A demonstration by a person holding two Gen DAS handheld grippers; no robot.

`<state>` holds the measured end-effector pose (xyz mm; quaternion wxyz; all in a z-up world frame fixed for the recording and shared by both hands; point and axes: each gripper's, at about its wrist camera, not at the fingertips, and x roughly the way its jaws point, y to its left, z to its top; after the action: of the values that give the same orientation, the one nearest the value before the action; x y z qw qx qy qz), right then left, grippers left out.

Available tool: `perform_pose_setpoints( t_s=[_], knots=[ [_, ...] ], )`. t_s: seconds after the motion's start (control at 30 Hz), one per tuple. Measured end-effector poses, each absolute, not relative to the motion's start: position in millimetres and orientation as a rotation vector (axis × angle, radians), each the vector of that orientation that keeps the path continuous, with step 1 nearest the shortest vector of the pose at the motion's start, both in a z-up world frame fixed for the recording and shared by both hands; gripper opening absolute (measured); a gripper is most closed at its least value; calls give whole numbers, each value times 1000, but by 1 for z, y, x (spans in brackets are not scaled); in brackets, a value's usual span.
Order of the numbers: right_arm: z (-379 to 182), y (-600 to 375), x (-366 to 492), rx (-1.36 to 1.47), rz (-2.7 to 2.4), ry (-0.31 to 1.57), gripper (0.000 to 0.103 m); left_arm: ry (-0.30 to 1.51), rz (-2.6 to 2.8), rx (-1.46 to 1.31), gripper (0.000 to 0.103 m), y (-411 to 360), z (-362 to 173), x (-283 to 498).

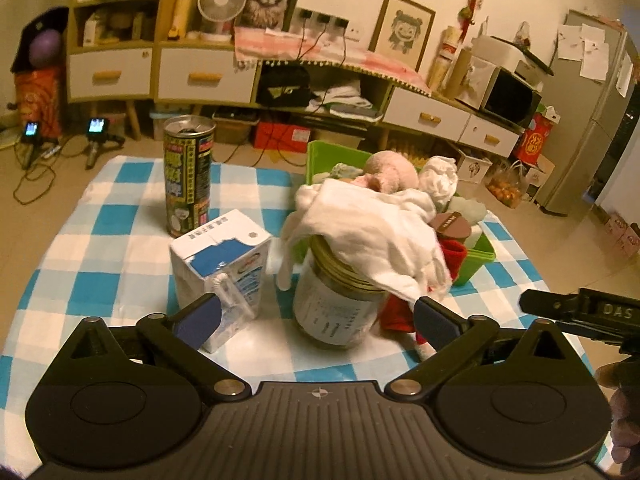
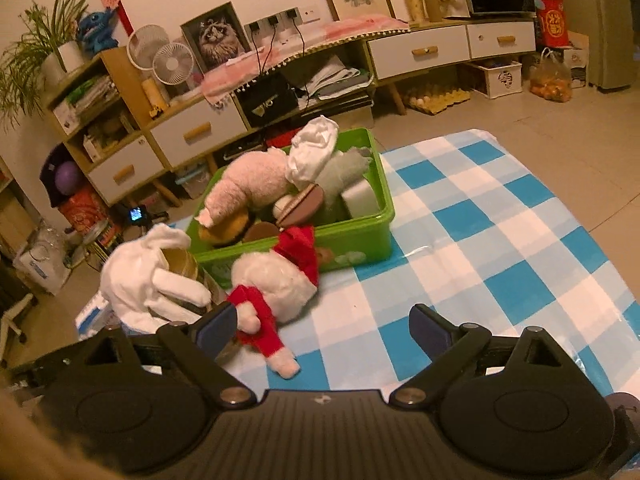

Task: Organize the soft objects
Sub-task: 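Withdraw both tools from the bin back to the glass jar and Santa plush, then close left gripper on the white glove while right gripper closes on the Santa plush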

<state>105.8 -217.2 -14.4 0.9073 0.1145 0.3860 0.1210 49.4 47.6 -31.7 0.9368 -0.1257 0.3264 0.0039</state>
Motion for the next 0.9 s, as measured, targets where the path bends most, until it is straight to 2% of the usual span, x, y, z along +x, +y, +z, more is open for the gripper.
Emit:
perform_pose_setpoints(
  t_s=[0.7,0.9],
  knots=[
    [-37,-193,136,286,156,892,76,598,51,-260,98,12,-29,70],
    [-49,-195,153,386,116,942,76,576,49,-311,97,15,-26,77]
  ],
)
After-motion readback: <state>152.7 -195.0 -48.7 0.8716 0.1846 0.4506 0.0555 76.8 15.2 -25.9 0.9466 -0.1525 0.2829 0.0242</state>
